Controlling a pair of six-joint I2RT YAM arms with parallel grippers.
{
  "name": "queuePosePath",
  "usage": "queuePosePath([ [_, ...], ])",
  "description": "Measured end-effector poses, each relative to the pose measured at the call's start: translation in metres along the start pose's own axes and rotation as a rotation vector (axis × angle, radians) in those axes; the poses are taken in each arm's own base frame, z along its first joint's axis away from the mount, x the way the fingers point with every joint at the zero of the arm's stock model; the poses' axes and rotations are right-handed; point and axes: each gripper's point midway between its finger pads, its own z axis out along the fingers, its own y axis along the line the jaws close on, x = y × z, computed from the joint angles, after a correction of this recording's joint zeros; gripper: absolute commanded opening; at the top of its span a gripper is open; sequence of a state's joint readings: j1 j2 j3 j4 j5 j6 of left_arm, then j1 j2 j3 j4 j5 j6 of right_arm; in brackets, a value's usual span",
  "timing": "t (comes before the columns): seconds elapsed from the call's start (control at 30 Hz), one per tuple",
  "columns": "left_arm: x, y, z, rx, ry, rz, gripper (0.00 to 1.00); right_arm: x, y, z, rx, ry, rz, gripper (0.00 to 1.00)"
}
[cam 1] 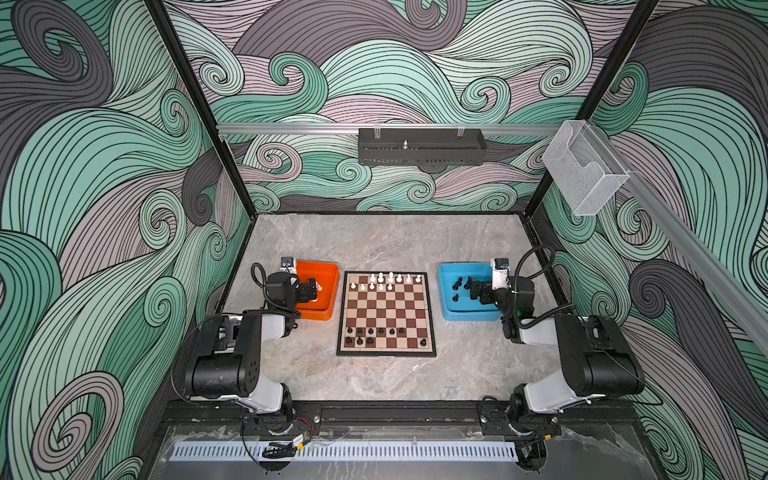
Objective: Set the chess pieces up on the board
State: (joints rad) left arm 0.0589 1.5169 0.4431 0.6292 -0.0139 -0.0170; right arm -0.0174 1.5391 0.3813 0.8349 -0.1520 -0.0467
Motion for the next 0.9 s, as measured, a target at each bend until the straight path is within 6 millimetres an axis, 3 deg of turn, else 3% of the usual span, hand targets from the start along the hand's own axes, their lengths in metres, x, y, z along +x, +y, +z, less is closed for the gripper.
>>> queuePosePath([
  [0.37, -0.006, 0.01, 0.002, -0.047, 0.006, -0.032, 0.99, 0.001, -0.007, 0.0, 0.04, 0.006, 0.014, 1.0],
  [0.47, -0.021, 0.02, 0.003, -0.104, 0.018, -0.062, 0.99, -0.004, -0.007, -0.001, 0.04, 0.0, 0.016, 0.99],
  [0.57, -0.049, 0.022, -0.001, -0.117, -0.011, -0.07, 0.99, -0.013, -0.007, -0.003, 0.041, 0.007, 0.026, 1.0],
  [0.77, -0.088, 0.022, -0.031, -0.114, -0.09, -0.085, 0.99, -0.077, -0.008, -0.025, 0.041, -0.091, 0.042, 1.0],
  [0.9, -0.121, 0.022, -0.043, -0.113, -0.087, -0.111, 0.99, -0.107, -0.005, -0.041, 0.032, -0.113, 0.06, 1.0],
])
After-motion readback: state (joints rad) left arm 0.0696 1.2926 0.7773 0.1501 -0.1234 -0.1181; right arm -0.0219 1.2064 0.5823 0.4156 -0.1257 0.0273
